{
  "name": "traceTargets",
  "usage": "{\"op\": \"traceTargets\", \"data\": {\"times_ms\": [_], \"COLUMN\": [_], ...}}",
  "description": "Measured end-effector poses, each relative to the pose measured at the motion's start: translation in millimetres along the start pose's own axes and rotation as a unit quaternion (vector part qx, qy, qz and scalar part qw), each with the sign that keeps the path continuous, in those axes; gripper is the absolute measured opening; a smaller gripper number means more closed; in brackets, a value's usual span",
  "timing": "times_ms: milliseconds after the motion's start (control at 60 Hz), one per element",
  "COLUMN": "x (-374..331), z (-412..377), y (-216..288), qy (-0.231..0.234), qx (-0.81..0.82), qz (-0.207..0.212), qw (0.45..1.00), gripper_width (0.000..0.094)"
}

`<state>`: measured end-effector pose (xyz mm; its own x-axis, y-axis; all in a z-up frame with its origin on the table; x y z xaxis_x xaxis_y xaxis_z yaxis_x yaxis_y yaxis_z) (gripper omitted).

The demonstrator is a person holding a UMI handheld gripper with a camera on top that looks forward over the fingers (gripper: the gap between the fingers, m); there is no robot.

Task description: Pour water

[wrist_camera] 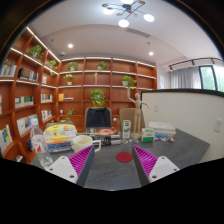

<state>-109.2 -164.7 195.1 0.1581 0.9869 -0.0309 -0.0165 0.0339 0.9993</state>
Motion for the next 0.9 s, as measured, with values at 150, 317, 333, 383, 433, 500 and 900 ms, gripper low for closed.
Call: {"op": "traceTargets", "data": {"times_ms": [150, 317, 333, 383, 433, 500, 900], "x": [-16.9, -25.2, -20.8, -17.9, -17.9, -9.9, 59.4], "z": [-63.2, -150.8, -157.0, -197.3, -231.9, -254.2, -298.4], "y": [-20.4, -38.9, -40.1, -61.4, -67.3, -62.4, -57.3], "qy": [0.048, 0.122, 0.129, 0.140, 0.147, 0.152, 0.159], "qx": [0.008, 0.015, 0.016, 0.017, 0.020, 0.025, 0.053], "qz": [-0.016, -0.025, -0.025, -0.021, -0.016, -0.004, -0.001], "qw": [0.999, 0.992, 0.991, 0.990, 0.989, 0.988, 0.986], "gripper_width": [0.0788, 0.0796, 0.0796, 0.0795, 0.0796, 0.0796, 0.0767]}}
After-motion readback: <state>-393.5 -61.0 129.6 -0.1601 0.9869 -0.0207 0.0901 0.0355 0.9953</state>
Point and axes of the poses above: the point between the fingertips, and its own axes, seen from behind it with the camera up: z to the right, y up, x forward, the way the camera looks, the point moved 6 cm from there along -x, backward, against the way the camera looks, and after that the axes turned 8 degrees about z, right-handed, at the moved point
